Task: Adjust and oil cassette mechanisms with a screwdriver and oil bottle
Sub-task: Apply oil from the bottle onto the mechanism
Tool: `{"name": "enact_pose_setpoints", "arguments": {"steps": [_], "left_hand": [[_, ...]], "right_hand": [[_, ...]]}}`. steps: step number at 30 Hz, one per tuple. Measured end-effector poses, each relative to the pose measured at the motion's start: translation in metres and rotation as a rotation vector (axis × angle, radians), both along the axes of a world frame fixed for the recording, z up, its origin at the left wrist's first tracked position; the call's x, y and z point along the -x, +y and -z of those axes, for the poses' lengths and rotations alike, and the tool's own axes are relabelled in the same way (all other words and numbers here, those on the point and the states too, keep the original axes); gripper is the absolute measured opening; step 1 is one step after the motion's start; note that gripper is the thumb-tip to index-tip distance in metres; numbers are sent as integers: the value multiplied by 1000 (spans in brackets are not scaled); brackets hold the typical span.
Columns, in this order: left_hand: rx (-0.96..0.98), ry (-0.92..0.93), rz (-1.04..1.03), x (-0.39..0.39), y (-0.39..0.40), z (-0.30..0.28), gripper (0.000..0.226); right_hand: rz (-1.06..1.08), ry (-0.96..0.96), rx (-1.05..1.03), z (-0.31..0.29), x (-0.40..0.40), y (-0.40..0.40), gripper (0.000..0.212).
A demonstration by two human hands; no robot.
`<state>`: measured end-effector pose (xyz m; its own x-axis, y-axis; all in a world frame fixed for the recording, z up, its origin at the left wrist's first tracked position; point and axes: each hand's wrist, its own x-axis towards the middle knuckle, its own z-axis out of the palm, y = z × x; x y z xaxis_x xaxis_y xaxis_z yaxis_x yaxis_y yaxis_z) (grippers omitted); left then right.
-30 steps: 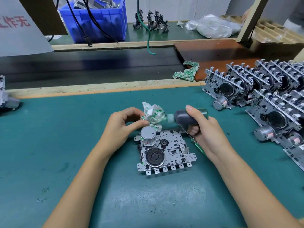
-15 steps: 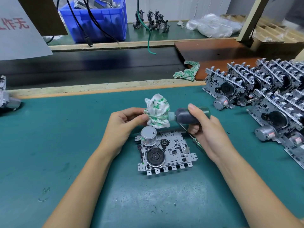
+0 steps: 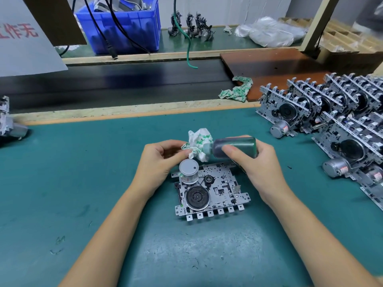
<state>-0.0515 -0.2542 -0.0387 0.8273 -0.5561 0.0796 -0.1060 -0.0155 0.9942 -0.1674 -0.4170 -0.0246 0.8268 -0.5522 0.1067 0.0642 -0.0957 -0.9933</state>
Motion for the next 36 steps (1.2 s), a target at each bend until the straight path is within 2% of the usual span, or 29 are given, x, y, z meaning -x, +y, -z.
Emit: {"name": "enact_pose_setpoints", "arguments": {"steps": [3, 9, 14, 17, 21, 24, 26, 29, 30, 33, 36], "left_hand": [[-66, -119, 8, -1, 1, 1, 18], [-140, -255, -51, -1, 0, 3, 28], [-166, -319, -95, 2, -2, 4, 24], [-161, -286, -146, -5, 1, 4, 26], [8, -78, -199, -14, 8, 2, 27], [80, -1, -208, -15, 8, 2, 22], [-36, -108, -242, -15, 7, 5, 17], [-453, -576, -340, -7, 6, 10, 16], [-484, -671, -373, -3, 4, 10, 18], [-438, -780, -403, 2, 2, 7, 11], [-434, -779, -320, 2, 3, 8, 17]], "right_hand": [[0, 9, 14, 2, 0, 1, 8], [33, 52, 62, 4, -3, 5, 16], [45, 44, 53, 4, -4, 6, 9], [84, 49, -37, 1, -3, 2, 13], [127, 45, -195, -1, 0, -6, 46], [91, 10, -271, -3, 1, -6, 51], [83, -2, -292, -4, 1, -6, 50], [76, -20, -297, -6, 4, -5, 49], [67, -55, -326, -9, 5, -5, 43], [69, -233, -504, -19, 9, 2, 20], [85, -293, -553, -35, 20, 21, 23]]}}
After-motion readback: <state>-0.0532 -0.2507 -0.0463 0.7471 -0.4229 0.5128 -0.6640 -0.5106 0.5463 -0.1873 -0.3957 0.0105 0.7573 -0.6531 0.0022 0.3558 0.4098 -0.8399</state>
